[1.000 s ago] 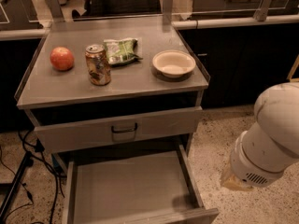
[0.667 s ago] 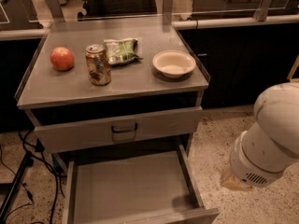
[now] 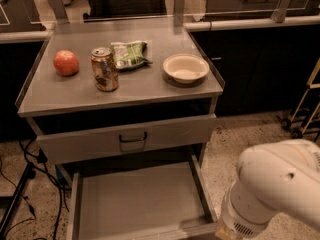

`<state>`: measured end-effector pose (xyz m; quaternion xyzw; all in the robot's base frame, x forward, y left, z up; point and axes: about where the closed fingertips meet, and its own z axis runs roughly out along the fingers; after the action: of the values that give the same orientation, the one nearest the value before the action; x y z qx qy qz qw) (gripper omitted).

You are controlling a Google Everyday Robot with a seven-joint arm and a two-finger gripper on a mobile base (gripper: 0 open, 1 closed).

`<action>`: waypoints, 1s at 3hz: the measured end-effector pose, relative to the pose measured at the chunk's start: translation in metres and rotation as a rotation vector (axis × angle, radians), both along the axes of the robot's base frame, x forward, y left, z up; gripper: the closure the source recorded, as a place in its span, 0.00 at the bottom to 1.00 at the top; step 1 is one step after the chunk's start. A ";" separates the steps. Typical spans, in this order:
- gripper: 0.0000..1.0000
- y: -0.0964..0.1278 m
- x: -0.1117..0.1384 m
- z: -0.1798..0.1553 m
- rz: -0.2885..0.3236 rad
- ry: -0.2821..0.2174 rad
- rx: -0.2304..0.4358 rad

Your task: Close middle drawer

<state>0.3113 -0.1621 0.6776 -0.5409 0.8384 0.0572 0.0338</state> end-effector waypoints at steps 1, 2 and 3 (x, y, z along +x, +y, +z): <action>1.00 0.022 -0.012 -0.054 0.002 0.067 0.019; 1.00 0.042 -0.018 -0.092 0.017 0.132 0.039; 1.00 0.043 -0.019 -0.096 0.015 0.140 0.043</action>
Offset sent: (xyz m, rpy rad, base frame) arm -0.0245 0.0677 -0.1402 0.0678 0.2137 0.0353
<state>0.2924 -0.1188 0.5819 -0.5411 0.8332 0.1129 -0.0136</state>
